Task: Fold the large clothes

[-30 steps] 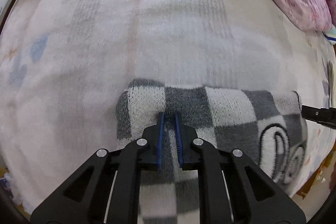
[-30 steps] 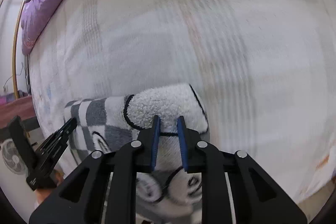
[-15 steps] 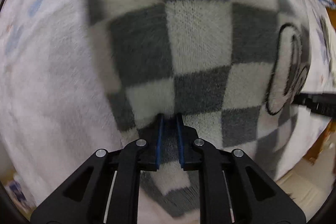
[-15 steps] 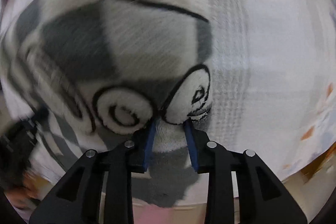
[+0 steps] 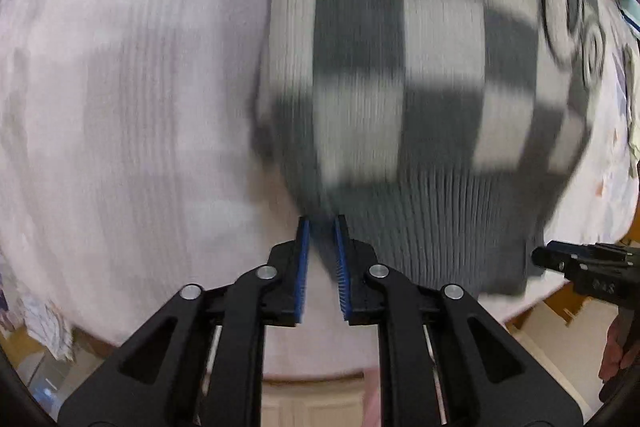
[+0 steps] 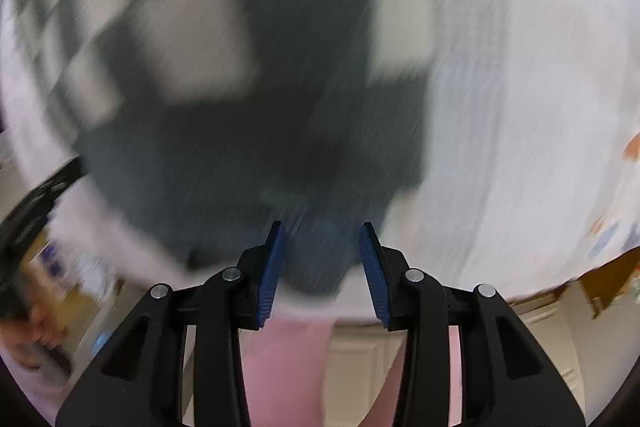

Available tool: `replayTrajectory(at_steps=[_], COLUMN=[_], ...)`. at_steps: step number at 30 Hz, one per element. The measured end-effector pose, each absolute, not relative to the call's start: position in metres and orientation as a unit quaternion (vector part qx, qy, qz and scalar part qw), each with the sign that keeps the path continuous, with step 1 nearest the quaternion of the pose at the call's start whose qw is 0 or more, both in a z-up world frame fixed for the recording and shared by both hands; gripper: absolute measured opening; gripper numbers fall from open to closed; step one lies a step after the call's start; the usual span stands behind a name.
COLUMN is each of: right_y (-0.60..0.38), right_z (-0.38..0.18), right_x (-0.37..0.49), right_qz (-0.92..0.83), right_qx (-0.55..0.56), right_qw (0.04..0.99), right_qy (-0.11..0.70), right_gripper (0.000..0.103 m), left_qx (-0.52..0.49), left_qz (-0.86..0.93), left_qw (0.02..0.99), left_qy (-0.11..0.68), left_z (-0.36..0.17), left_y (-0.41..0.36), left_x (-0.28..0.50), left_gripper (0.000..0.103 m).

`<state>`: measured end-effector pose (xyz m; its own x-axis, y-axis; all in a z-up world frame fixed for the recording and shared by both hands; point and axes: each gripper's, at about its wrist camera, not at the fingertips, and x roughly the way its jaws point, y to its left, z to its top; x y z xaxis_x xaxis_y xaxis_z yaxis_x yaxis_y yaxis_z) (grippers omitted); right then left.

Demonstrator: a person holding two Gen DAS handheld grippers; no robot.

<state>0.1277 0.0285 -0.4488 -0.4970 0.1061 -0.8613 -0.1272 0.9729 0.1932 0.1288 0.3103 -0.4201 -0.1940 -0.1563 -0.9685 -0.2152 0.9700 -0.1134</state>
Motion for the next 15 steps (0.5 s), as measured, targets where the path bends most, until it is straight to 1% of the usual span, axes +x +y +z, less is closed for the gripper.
replayTrajectory(at_steps=[2, 3, 4, 5, 6, 7, 8, 9, 10, 11, 12, 15], right_y=[0.031, 0.03, 0.026, 0.018, 0.01, 0.004, -0.004, -0.012, -0.018, -0.024, -0.031, -0.041], right_z=[-0.46, -0.469, -0.482, -0.483, -0.48, -0.475, -0.463, -0.446, -0.427, -0.413, -0.395, -0.364], right_x=[0.111, 0.106, 0.098, 0.094, 0.093, 0.094, 0.096, 0.099, 0.103, 0.105, 0.11, 0.123], right_qz=[0.1, 0.091, 0.078, 0.058, 0.039, 0.041, 0.055, 0.073, 0.086, 0.093, 0.102, 0.116], right_qx=[-0.047, -0.051, -0.054, -0.055, -0.038, -0.016, 0.015, 0.034, 0.04, 0.038, 0.036, 0.051], right_qw=[0.529, 0.539, 0.559, 0.571, 0.568, 0.56, 0.556, 0.566, 0.586, 0.6, 0.618, 0.645], right_qy=[0.841, 0.836, 0.824, 0.817, 0.821, 0.827, 0.83, 0.82, 0.805, 0.794, 0.779, 0.754], right_gripper=[0.043, 0.055, 0.075, 0.086, 0.089, 0.085, 0.085, 0.085, 0.089, 0.092, 0.095, 0.095], left_qx=[-0.118, -0.122, -0.133, -0.143, -0.157, -0.172, -0.187, -0.189, -0.18, -0.169, -0.165, -0.173], left_qz=[0.029, 0.036, 0.051, 0.054, 0.041, 0.022, 0.003, -0.006, -0.005, 0.003, 0.005, 0.017], left_qw=[0.607, 0.587, 0.537, 0.53, 0.547, 0.561, 0.578, 0.591, 0.605, 0.621, 0.637, 0.649], left_qy=[0.785, 0.799, 0.832, 0.834, 0.821, 0.81, 0.795, 0.784, 0.775, 0.765, 0.753, 0.741], left_z=[-0.443, -0.459, -0.484, -0.487, -0.476, -0.464, -0.448, -0.434, -0.42, -0.408, -0.399, -0.388], left_y=[0.307, 0.307, 0.308, 0.305, 0.305, 0.304, 0.31, 0.312, 0.314, 0.317, 0.32, 0.334], left_x=[0.112, 0.105, 0.091, 0.089, 0.086, 0.084, 0.078, 0.076, 0.075, 0.076, 0.08, 0.089], left_gripper=[0.014, 0.013, 0.013, 0.013, 0.013, 0.014, 0.02, 0.031, 0.068, 0.081, 0.081, 0.085])
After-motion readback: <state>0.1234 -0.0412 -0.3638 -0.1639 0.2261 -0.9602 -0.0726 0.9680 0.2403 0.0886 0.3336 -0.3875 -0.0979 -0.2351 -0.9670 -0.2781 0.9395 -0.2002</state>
